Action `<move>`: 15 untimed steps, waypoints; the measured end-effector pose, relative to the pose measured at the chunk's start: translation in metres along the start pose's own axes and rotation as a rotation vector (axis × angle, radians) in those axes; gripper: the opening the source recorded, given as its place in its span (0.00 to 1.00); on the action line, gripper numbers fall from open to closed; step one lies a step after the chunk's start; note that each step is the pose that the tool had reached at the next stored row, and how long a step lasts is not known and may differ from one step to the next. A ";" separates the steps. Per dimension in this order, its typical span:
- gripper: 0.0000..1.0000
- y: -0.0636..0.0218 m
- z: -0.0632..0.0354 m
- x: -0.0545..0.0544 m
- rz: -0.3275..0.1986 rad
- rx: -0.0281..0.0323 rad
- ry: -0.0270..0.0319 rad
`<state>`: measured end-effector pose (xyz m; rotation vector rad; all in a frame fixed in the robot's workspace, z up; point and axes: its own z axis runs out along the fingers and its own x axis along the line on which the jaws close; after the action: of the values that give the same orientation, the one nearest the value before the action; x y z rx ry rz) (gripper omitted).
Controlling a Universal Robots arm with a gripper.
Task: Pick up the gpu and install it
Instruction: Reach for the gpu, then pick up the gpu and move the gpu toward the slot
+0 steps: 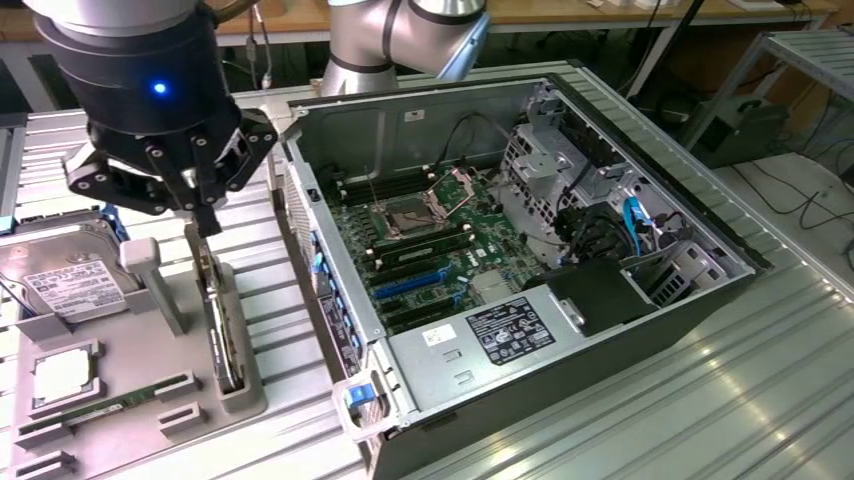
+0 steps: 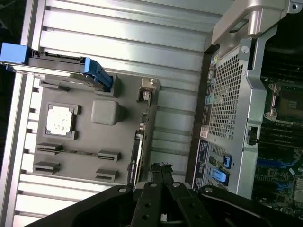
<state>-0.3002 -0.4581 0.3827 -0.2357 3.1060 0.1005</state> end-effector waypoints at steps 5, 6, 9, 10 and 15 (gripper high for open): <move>0.11 0.0018 0.0016 0.020 -0.002 -0.0001 0.0001; 0.11 0.0022 0.0017 0.023 -0.002 0.0000 0.0002; 0.11 0.0023 0.0018 0.023 -0.002 0.0000 0.0002; 0.11 0.0023 0.0018 0.023 -0.002 0.0000 0.0002; 0.11 0.0023 0.0018 0.023 -0.002 -0.0001 0.0001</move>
<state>-0.3236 -0.4593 0.3803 -0.2383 3.1059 0.1006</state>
